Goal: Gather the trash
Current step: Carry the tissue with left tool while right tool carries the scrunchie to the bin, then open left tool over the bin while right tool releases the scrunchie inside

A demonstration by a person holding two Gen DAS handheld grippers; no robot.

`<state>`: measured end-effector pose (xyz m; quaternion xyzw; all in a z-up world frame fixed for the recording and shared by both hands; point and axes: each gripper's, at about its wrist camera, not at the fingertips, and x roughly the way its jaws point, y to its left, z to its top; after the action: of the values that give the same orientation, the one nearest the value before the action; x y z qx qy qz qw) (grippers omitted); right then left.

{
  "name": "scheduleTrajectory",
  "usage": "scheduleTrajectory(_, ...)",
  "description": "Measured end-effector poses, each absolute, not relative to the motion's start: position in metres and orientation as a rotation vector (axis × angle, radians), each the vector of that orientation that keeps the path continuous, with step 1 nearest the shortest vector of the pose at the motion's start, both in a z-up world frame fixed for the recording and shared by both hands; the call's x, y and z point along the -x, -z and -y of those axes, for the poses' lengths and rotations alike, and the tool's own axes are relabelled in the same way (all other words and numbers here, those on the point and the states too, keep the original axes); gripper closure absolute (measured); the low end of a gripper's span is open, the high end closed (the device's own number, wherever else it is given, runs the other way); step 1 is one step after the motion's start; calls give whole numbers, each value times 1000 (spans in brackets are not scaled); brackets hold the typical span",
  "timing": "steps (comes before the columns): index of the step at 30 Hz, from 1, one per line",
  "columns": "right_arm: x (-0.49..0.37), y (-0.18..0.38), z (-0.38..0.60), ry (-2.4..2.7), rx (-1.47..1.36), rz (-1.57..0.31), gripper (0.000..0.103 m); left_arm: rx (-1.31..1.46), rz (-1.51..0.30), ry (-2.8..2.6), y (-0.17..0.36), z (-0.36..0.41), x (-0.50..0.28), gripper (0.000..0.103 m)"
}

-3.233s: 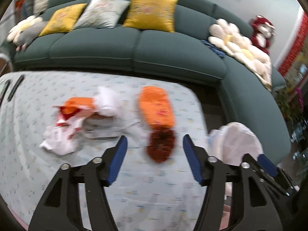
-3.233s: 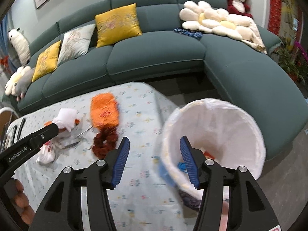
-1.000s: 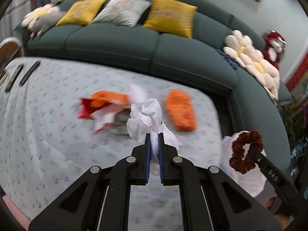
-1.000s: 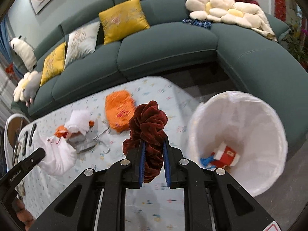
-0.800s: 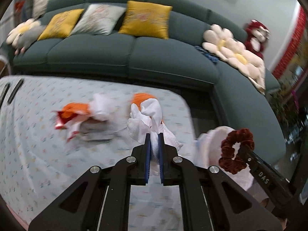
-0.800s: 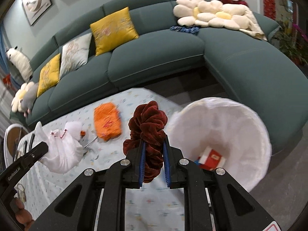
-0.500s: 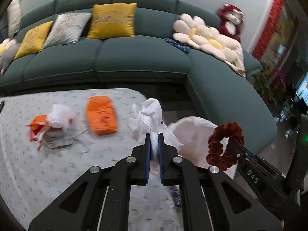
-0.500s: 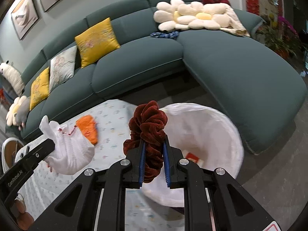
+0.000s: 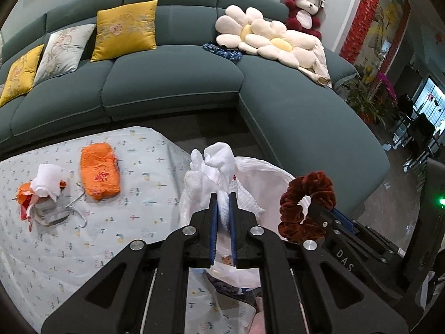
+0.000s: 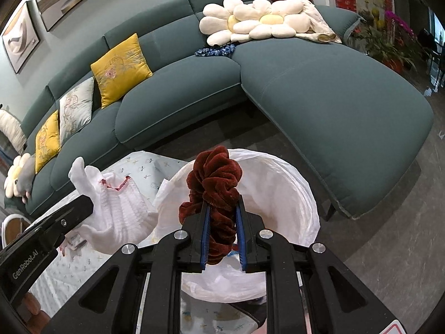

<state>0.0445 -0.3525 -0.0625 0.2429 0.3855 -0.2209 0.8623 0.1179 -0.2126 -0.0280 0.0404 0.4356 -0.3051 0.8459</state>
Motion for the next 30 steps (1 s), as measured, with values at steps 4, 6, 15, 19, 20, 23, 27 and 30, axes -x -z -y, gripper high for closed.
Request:
scheduleTrajectory(4, -44, 63, 355, 475, -516, -802, 79, -64, -932, 642, 29, 217, -119, 83)
scheduleTrajectory(6, -42, 63, 355, 477, -519, -797, 75, -50, -930, 627, 29, 216, -119, 61)
scheduleTrajectory(15, -44, 58, 352, 477, -496, -790, 66, -41, -931, 594, 29, 205, -122, 58)
scheduleTrajectory(19, -47, 56, 345, 466, -477, -793, 65, -32, -930, 578, 28, 198, -124, 58)
scheduleTrajectory(20, -48, 56, 343, 463, -472, -793, 65, -28, -930, 573, 28, 194, -125, 58)
scheduleTrajectory(23, -51, 53, 336, 452, -460, -796, 65, -19, -929, 562, 27, 186, -128, 58)
scheduleTrajectory(27, -58, 50, 326, 436, -442, -801, 65, -5, -926, 543, 26, 174, -134, 58)
scheduleTrajectory(30, -64, 48, 316, 422, -423, -807, 65, 12, -930, 523, 28, 161, -139, 58)
